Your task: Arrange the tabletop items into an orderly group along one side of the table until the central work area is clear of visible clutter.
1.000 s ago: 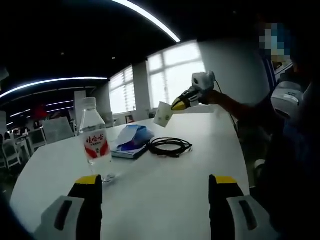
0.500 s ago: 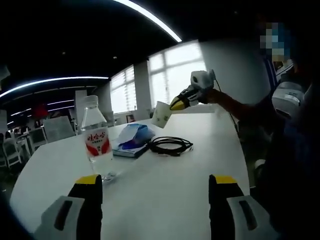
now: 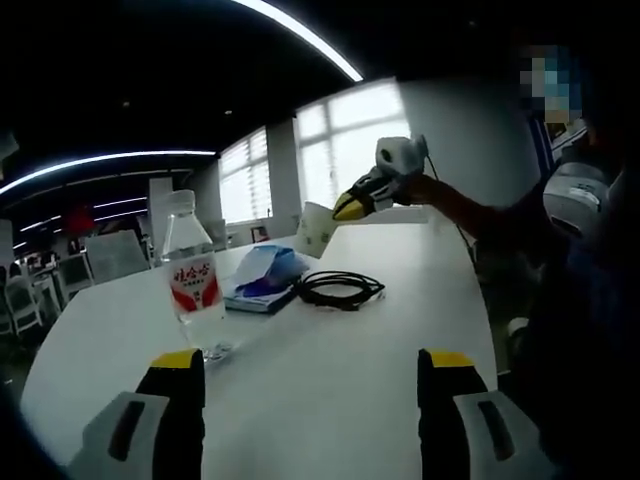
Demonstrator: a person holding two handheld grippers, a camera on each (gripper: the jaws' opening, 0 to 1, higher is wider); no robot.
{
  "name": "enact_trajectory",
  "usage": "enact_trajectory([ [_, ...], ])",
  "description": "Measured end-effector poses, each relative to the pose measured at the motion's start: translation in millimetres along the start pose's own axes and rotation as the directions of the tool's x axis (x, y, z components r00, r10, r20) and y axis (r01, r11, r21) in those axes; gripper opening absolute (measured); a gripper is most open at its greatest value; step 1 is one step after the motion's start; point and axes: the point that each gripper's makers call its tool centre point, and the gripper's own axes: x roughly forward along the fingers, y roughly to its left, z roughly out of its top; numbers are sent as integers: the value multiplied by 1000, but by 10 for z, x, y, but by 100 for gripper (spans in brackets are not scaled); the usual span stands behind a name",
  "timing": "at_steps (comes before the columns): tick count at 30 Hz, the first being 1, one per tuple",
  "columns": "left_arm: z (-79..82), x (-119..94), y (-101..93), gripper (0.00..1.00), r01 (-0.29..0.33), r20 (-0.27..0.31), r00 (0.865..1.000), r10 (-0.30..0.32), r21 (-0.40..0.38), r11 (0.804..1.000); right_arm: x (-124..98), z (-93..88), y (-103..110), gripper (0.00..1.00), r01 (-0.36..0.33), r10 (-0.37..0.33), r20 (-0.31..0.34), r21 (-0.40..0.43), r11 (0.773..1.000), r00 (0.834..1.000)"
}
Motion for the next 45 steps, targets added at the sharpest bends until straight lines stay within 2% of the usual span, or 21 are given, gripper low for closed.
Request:
enact_trajectory([
  [4, -7, -12, 14, 88, -5, -5, 1000, 5, -7, 1000, 27, 63, 5, 1, -8, 8, 9, -8, 1000, 1000],
  [9, -35, -28, 33, 94, -15, -19, 1000, 14, -57, 998, 70, 125, 39, 1, -21, 22, 18, -17, 1000, 1000],
  [21, -31, -64, 46, 100, -23, -19, 1000, 22, -77, 997, 186, 216, 118, 1, -51, 52, 27, -29, 998, 998],
  [25, -48, -72, 43, 100, -24, -23, 999, 22, -99, 995, 227, 233, 158, 1, -67, 68, 26, -34, 997, 997],
  [45, -130, -115, 83, 100, -25, -28, 999, 23, -95, 995, 420, 332, 283, 1, -115, 116, 10, -74, 991, 993],
])
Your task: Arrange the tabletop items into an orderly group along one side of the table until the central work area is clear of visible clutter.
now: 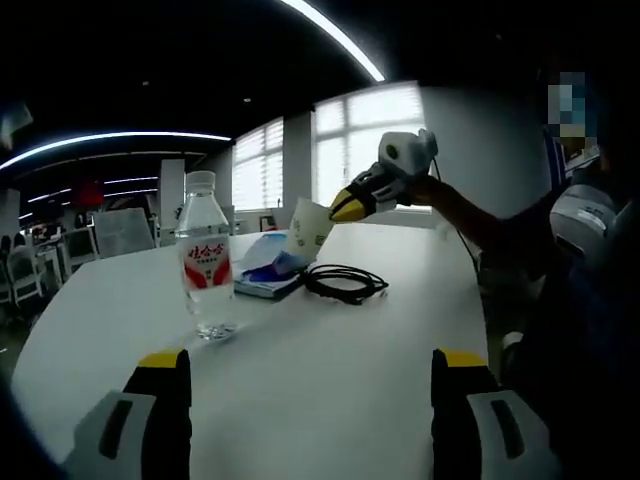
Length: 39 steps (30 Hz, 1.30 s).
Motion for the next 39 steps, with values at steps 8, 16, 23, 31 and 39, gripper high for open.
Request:
enact_trajectory([
  [8, -55, -13, 30, 100, -3, -3, 1000, 3, -6, 1000, 87, 69, 58, 1, -22, 22, -2, -22, 1000, 1000],
  [16, -86, -40, 32, 100, -7, -7, 1000, 7, -7, 1000, 154, 126, 119, 1, -39, 39, 1, -35, 999, 999],
  [23, -107, -54, 21, 100, -8, -12, 1000, 8, -3, 1000, 222, 193, 162, 1, -56, 56, 2, -51, 997, 998],
  [31, -98, -91, 18, 100, -11, -8, 1000, 11, 0, 1000, 310, 281, 256, 1, -90, 90, -1, -78, 993, 996],
  [39, -125, -123, 28, 100, -16, -10, 1000, 16, -3, 1000, 394, 321, 302, 1, -115, 115, -9, -100, 988, 993],
])
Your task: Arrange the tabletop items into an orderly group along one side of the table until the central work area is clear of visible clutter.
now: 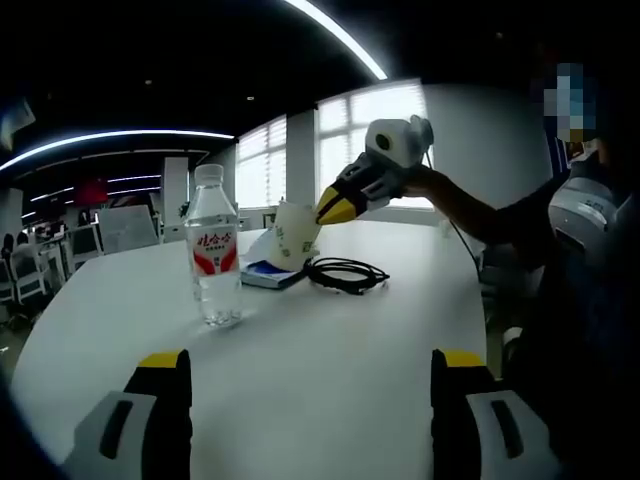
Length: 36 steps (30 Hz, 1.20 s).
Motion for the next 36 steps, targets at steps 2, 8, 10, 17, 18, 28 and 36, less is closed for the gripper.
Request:
enact_trajectory([
  [2, -6, -3, -3, 100, -1, -2, 1000, 1, 1, 1000, 36, 8, 14, 1, -9, 9, -2, -6, 1000, 1000],
  [8, -16, -30, -4, 99, -3, -5, 1000, 3, 3, 1000, 155, 57, 76, 1, -42, 42, -1, -24, 999, 999],
  [10, -19, -37, -3, 99, -4, -5, 1000, 4, 2, 1000, 193, 70, 85, 1, -49, 49, -1, -27, 998, 999],
  [17, -53, -62, 12, 98, -4, -10, 1000, 5, 3, 1000, 335, 49, 187, 1, -99, 98, -27, -39, 994, 995],
  [18, -57, -68, 12, 98, -4, -11, 1000, 4, 4, 1000, 357, 45, 197, 1, -102, 101, -28, -42, 994, 995],
  [28, -102, -106, 54, 98, -9, -15, 1000, 9, 1, 1000, 432, -16, 172, 1, -110, 108, -52, -37, 993, 993],
  [36, -126, -98, 50, 97, -2, -18, 1000, 2, 3, 1000, 486, -24, 135, 1, -110, 109, -58, -27, 994, 992],
])
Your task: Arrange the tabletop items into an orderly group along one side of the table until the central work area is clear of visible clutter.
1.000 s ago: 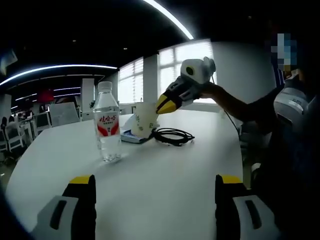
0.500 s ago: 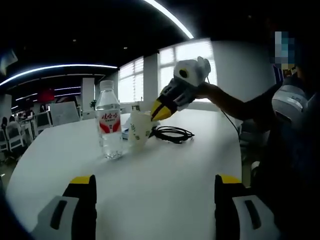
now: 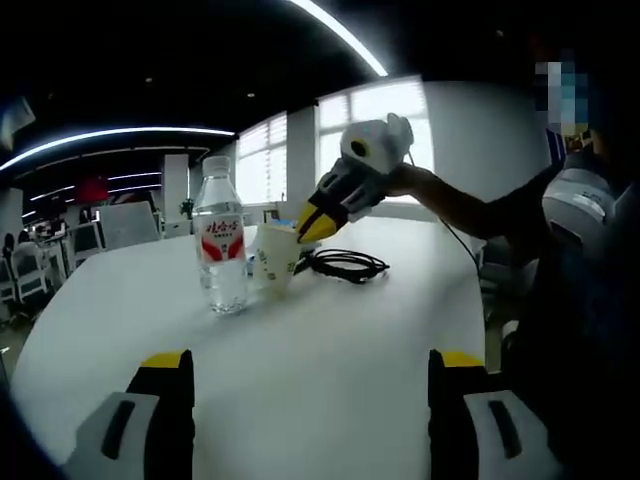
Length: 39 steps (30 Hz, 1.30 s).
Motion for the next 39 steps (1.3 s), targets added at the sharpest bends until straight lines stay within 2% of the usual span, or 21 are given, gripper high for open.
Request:
enact_trajectory([
  [8, -19, -12, -1, 97, -1, -1, 1000, 1, -3, 1000, 31, 20, -25, 1, 5, -5, 0, 3, 1000, 1000],
  [14, -36, -22, -3, 97, -1, -1, 1000, 1, -6, 1000, 48, 49, -62, 5, 25, -25, 8, 14, 1000, 1000],
  [33, -77, -69, 7, 96, -7, -3, 1000, 7, -11, 1000, 71, 64, -123, 5, 61, -61, 10, 12, 998, 998],
  [39, -55, -58, 21, 96, -8, 0, 1000, 8, -13, 1000, 24, 88, -168, 12, 77, -77, 20, 19, 997, 997],
])
